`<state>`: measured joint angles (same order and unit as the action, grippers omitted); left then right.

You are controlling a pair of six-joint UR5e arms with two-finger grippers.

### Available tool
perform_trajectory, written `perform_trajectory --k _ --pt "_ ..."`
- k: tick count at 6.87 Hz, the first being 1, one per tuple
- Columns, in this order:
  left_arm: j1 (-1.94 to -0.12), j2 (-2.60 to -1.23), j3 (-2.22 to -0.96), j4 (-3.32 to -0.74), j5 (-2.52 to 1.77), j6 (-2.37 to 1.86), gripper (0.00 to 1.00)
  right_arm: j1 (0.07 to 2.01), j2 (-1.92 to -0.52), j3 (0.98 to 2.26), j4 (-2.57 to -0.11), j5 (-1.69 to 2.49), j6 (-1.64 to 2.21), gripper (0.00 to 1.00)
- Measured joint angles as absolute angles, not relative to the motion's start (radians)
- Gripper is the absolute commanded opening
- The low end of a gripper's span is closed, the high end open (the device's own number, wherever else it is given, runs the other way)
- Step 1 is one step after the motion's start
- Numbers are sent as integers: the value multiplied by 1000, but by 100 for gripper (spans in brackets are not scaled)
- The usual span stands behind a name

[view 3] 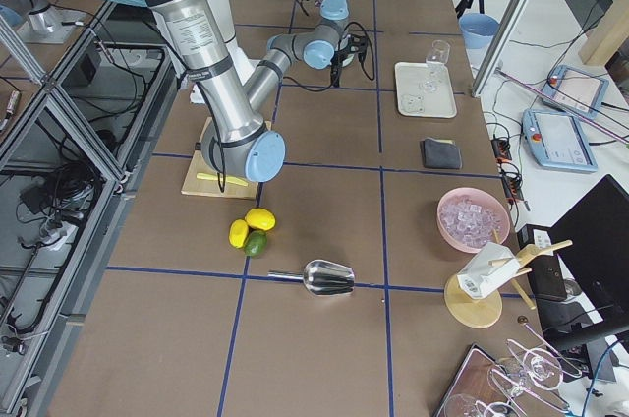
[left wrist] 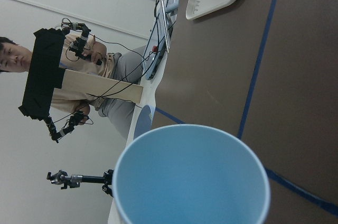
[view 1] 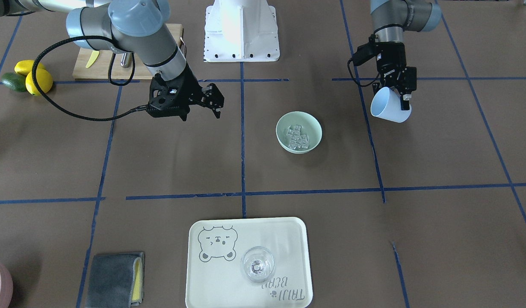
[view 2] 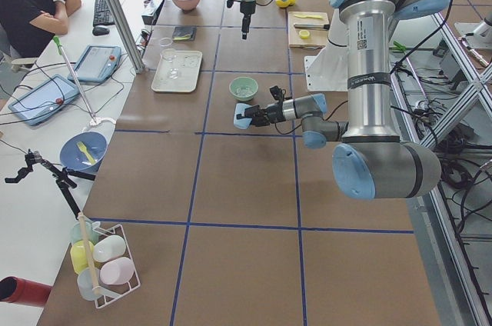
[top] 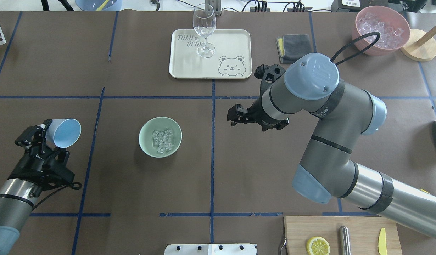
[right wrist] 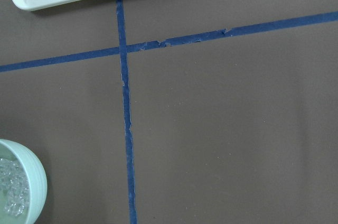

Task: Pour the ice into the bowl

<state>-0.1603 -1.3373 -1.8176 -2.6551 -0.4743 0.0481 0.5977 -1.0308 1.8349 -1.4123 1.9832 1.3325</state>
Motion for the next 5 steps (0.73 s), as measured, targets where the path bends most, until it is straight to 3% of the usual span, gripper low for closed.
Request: perform_trajectory --k 2,5 --pt "-181 -1305 -1755 -2882 -519 68 0 591 -1026 1835 -1414 1972 1333 100" --pt "-190 -1300 -1720 -2988 -571 -304 0 585 -1025 1833 -1414 1959 1333 100"
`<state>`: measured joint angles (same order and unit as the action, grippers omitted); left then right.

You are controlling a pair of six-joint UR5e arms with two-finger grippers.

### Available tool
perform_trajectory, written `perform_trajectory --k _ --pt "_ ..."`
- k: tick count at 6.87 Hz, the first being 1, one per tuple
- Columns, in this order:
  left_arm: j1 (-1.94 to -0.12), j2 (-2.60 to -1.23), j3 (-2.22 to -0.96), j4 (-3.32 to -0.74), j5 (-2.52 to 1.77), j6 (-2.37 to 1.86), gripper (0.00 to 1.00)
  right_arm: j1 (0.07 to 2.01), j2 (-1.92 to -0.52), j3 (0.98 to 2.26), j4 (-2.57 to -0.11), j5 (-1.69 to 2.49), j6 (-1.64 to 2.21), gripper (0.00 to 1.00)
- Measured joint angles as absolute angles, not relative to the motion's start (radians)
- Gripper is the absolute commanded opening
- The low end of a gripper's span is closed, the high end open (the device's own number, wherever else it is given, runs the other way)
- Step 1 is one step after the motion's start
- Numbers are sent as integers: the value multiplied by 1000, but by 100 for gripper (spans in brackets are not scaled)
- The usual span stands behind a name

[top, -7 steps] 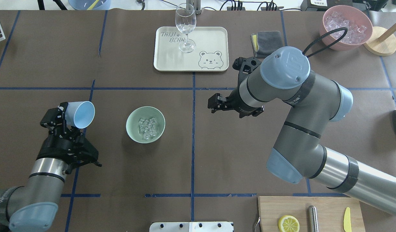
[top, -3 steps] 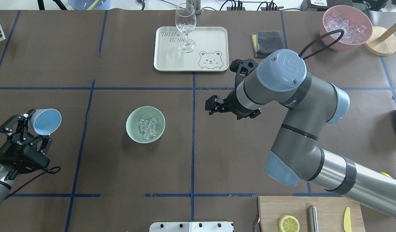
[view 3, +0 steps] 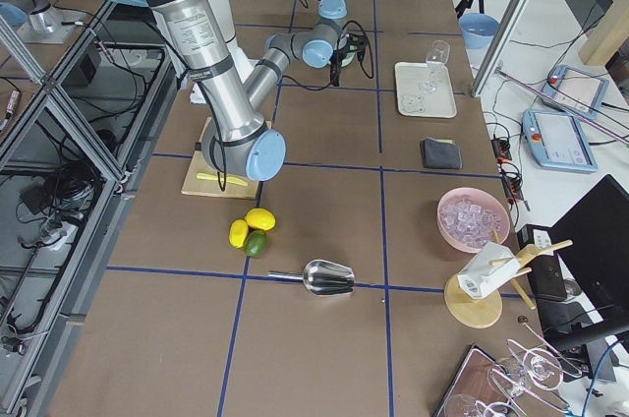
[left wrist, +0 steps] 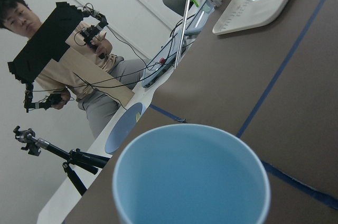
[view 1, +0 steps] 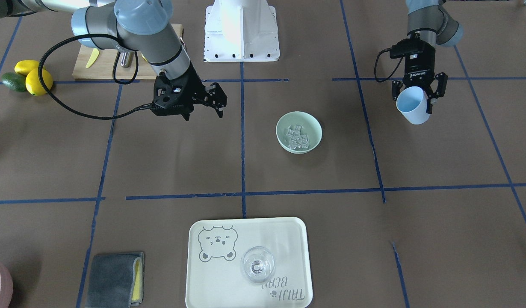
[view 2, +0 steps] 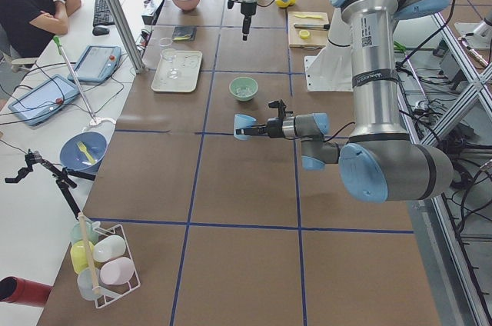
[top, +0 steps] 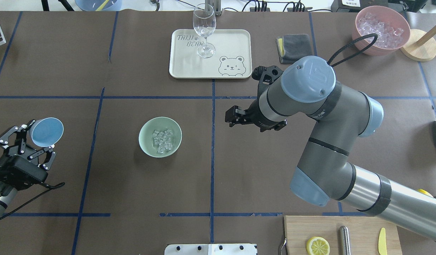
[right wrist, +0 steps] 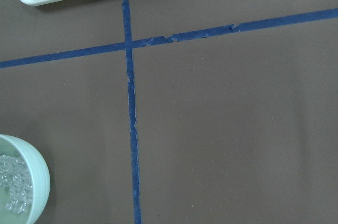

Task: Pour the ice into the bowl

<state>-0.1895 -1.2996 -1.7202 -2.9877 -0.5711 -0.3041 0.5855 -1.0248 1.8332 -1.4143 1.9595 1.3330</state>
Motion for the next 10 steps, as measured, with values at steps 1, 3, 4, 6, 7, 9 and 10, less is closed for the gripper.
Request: perform_trajectory --k 1,3,4,6,7,9,10 --pt "-190 -1299 -1694 -3013 -579 -444 0 585 -1025 1833 -1414 1959 1333 100" --pt "-195 -1281 -1669 -3031 -611 -744 0 576 -1013 1825 -1412 1957 1348 100" --pt "-203 -1256 -1660 -3033 -621 -878 0 565 -977 1795 -1412 1956 1361 100" --pt "-241 -1228 -1612 -3033 -626 -966 0 522 -878 1697 -1412 1905 1390 100" --pt "-259 -1229 -1587 -3032 -627 -1000 0 493 -836 1653 -1412 1854 1403 100" --pt "-289 -1240 -1574 -3029 -662 -1095 0 450 -760 1569 -1413 1789 1416 100" --pt "-302 -1243 -1573 -3026 -683 -1110 0 432 -719 1520 -1407 1759 1418 99"
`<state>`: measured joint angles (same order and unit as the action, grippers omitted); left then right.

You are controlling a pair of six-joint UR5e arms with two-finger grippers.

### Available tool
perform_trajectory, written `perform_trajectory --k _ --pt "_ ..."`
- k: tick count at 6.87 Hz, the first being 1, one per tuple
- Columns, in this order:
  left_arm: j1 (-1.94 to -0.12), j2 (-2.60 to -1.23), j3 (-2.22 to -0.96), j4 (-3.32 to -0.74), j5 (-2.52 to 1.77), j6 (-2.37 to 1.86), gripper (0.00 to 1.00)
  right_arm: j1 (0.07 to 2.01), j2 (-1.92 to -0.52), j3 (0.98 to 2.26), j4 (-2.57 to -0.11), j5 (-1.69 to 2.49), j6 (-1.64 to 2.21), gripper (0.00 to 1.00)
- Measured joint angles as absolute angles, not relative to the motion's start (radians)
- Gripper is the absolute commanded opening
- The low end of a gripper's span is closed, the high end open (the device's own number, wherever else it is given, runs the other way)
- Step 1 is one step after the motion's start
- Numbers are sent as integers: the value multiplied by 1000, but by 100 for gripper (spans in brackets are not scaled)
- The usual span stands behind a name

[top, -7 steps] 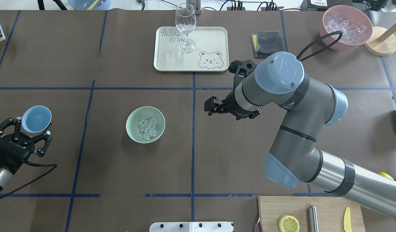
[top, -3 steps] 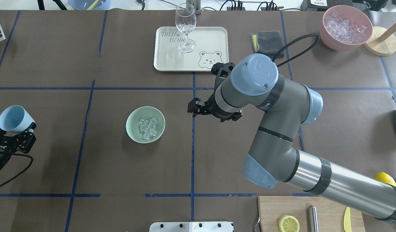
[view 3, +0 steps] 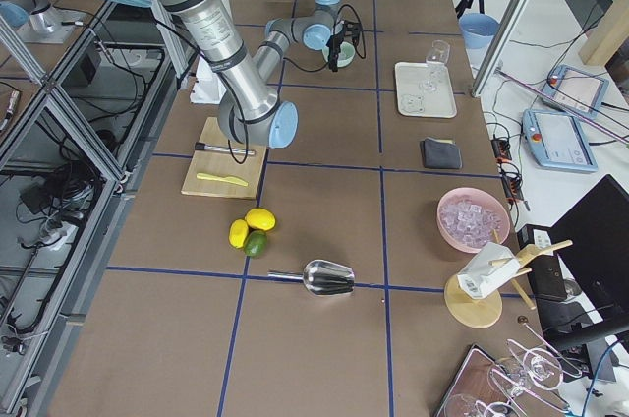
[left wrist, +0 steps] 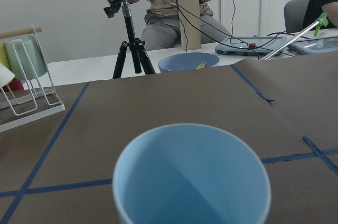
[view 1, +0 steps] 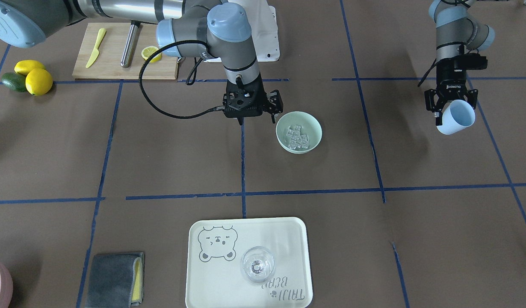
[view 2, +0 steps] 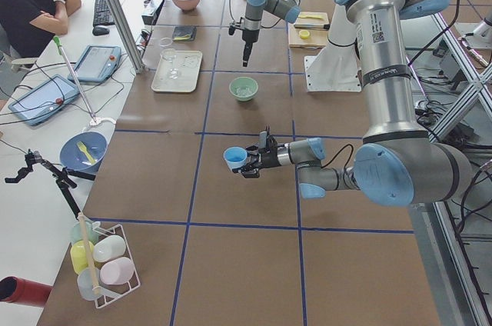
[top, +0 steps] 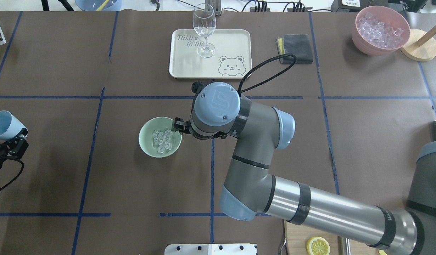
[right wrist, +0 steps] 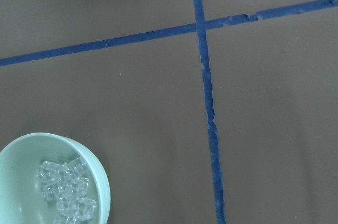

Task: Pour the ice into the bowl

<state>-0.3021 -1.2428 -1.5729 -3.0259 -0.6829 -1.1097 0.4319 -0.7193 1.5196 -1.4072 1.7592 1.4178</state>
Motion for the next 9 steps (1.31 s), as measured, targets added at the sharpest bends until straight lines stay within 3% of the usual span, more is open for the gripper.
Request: perform_trajectory --k 3,4,5,6,9 --pt "-322 -1251 -1577 -3028 -699 -1119 0 389 -636 1350 -1332 1691 1418 87" --pt "-323 -1251 -1578 -3028 -699 -1119 0 386 -629 1327 -1324 1686 1418 60" --pt "-323 -1251 -1578 -3028 -699 -1118 0 385 -627 1314 -1321 1684 1418 19" --pt "-324 -1251 -1578 -3027 -699 -1118 0 384 -625 1307 -1319 1683 1418 0" --pt "-324 -1250 -1577 -3024 -700 -1115 0 380 -617 1303 -1317 1685 1414 0"
